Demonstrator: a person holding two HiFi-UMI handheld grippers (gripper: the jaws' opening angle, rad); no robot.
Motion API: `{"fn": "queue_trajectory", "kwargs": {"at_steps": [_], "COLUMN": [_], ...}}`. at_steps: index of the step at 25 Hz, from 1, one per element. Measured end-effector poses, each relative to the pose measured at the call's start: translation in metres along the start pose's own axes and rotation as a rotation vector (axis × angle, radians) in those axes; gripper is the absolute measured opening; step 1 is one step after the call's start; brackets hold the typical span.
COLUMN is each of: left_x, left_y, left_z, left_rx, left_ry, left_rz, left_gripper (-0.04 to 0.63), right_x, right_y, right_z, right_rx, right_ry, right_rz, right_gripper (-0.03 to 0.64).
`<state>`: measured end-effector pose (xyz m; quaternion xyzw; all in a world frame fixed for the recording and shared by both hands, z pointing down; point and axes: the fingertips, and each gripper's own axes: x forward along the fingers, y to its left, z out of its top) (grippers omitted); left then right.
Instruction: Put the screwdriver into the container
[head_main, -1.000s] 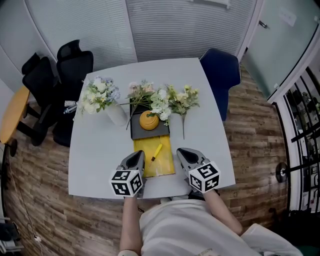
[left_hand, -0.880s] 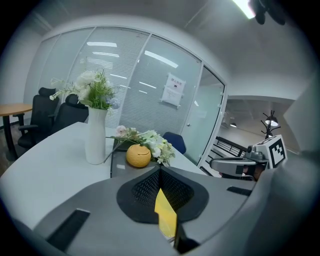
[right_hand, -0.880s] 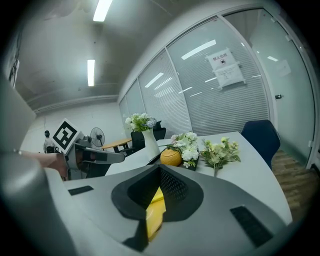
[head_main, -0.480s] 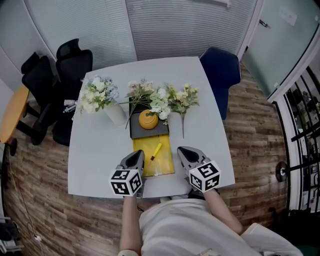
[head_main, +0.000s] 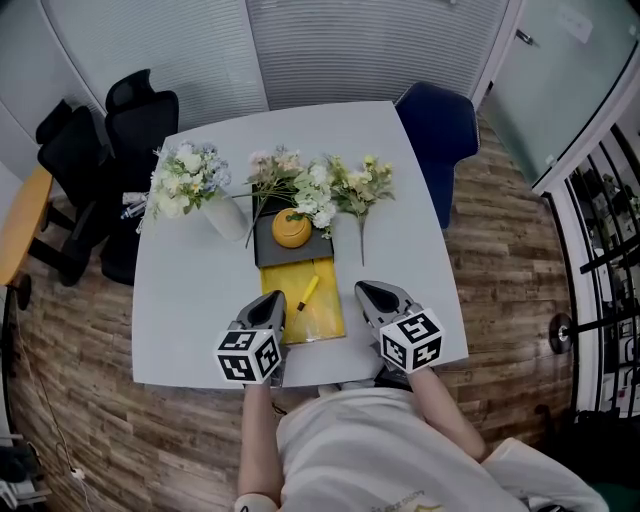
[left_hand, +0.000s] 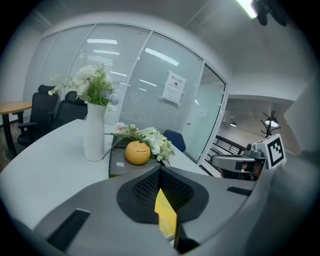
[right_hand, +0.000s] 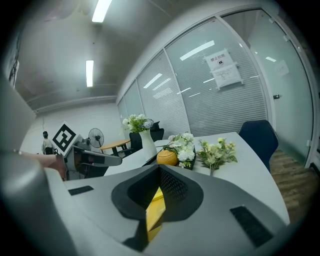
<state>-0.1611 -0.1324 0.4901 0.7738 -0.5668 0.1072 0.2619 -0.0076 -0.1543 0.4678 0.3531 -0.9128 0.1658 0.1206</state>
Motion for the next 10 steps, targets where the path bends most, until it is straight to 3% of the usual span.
{"fn": "queue_trajectory", "kwargs": {"at_steps": [10], "left_x": [0.0013], "left_y": [0.0036], "left_z": [0.0014], "left_rx": [0.001], "left_ry": [-0.003], "left_rz": [0.002], "left_gripper": [0.008], "right_x": [0.0027], "right_y": [-0.0002], "right_z": [0.0008], "right_rx": [0.002], "right_ry": [0.002], "right_rz": [0.006], "right_gripper": [0.015]}}
